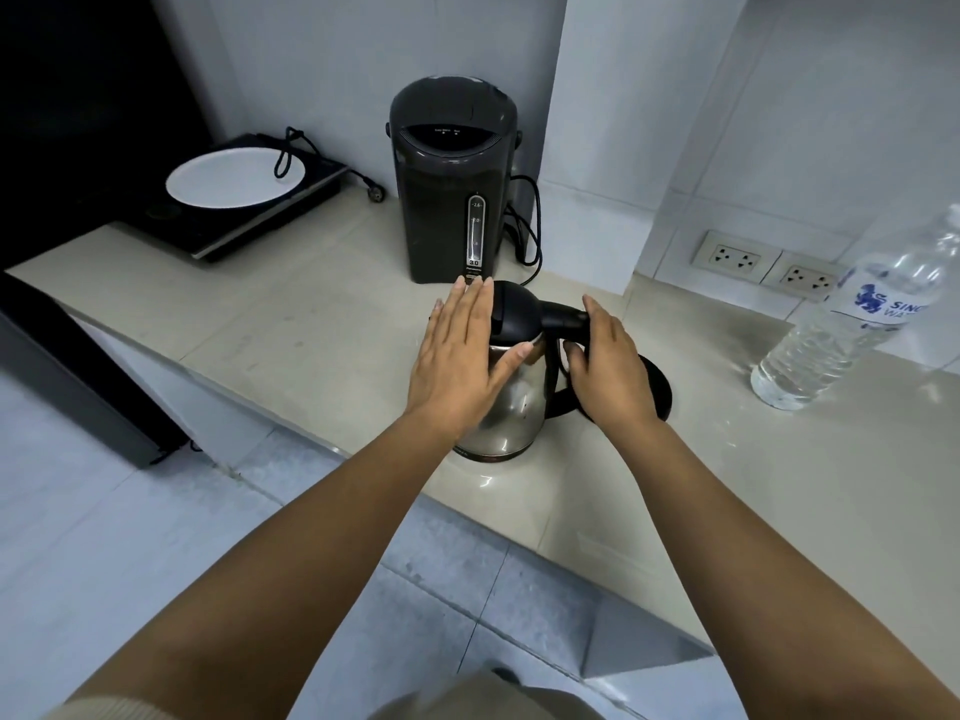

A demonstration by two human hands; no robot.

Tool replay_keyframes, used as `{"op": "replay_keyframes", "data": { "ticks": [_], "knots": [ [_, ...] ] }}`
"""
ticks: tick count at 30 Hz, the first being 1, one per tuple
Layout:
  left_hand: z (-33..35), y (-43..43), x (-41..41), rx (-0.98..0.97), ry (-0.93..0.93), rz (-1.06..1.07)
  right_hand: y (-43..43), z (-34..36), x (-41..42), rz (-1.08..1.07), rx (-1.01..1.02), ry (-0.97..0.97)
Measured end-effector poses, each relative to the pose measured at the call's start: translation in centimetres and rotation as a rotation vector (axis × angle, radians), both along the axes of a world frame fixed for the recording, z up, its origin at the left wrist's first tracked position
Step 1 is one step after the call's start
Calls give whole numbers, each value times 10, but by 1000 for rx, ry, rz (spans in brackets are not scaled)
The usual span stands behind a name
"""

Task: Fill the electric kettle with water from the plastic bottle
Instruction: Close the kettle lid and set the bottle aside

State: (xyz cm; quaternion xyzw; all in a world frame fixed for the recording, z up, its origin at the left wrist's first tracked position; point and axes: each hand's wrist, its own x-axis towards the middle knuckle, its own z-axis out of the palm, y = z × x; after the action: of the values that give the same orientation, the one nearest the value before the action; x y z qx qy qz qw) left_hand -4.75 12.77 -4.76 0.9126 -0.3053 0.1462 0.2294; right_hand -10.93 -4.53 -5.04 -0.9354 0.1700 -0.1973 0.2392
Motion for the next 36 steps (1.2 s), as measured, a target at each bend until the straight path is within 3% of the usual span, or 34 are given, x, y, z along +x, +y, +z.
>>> {"op": "replay_keyframes", "data": {
  "ticks": [16, 28, 36],
  "knots": [
    [-5, -9, -4, -45, -75, 75, -12, 3, 17, 152, -106, -27],
    [-6, -9, 3, -143, -102, 25, 0, -8, 22, 92, 19, -146],
    [-6, -3, 13, -154, -86, -37, 8, -14, 22, 29, 0, -195]
  ]
}}
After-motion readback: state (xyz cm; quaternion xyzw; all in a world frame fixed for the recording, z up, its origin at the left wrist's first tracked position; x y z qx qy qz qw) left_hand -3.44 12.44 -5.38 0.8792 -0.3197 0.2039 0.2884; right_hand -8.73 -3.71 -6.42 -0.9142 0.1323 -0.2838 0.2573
